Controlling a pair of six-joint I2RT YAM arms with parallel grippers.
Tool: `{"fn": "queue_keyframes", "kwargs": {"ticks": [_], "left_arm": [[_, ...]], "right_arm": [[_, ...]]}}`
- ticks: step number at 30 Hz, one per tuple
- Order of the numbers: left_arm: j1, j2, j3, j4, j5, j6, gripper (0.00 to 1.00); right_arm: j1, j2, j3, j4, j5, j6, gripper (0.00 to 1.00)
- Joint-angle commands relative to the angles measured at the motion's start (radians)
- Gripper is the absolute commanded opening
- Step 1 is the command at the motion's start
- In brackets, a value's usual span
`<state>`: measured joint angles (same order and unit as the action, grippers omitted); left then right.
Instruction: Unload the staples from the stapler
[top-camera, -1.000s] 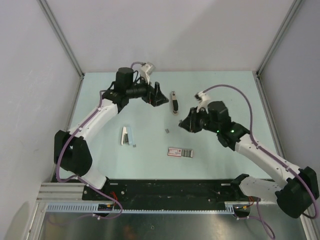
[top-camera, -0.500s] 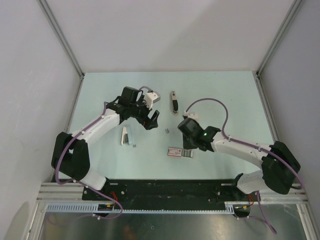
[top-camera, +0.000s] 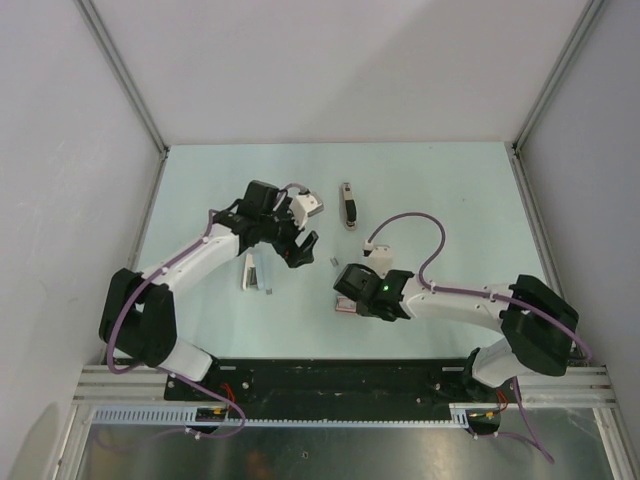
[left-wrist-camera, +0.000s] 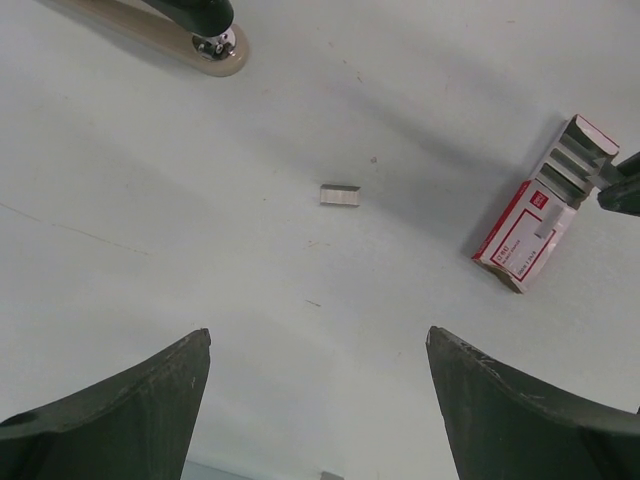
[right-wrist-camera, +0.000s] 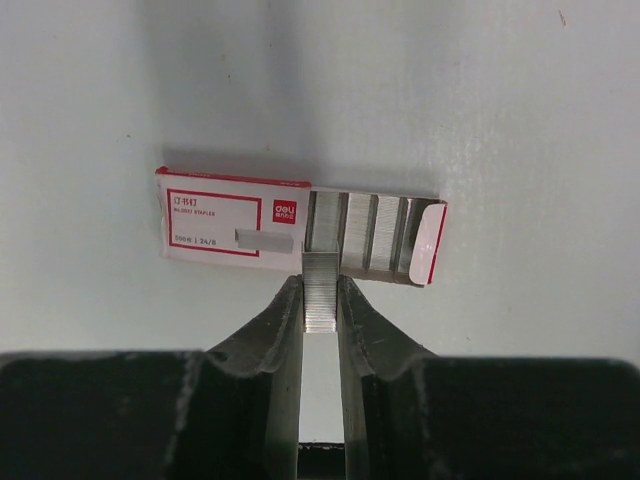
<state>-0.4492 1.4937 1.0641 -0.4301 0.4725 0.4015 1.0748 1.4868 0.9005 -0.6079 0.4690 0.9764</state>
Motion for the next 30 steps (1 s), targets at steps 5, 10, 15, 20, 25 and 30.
{"fn": "queue_keyframes", "kwargs": {"ticks": [5, 10, 15, 20, 25, 30], "left_arm": [[-0.03, -0.047, -0.012, 0.01, -0.001, 0.046, 0.93], [-0.034, -0.053, -0.016, 0.011, -0.004, 0.05, 0.92], [-0.037, -0.054, -0.019, 0.01, -0.006, 0.053, 0.92], [-0.04, -0.06, -0.021, 0.009, -0.008, 0.055, 0.92], [-0.041, -0.065, -0.025, 0.01, -0.012, 0.061, 0.92], [-0.045, -0.069, -0.028, 0.011, -0.013, 0.06, 0.93]], "right_arm": [[-0.007, 0.053, 0.036, -0.012, 0.056, 0.075, 0.05], [-0.018, 0.064, 0.036, -0.01, 0.041, 0.07, 0.07], [-0.027, 0.068, 0.035, -0.006, 0.027, 0.064, 0.11], [-0.033, 0.075, 0.035, -0.004, 0.013, 0.062, 0.15], [-0.035, 0.08, 0.036, -0.006, 0.002, 0.067, 0.17], [-0.034, 0.085, 0.036, -0.012, -0.002, 0.082, 0.19]]}}
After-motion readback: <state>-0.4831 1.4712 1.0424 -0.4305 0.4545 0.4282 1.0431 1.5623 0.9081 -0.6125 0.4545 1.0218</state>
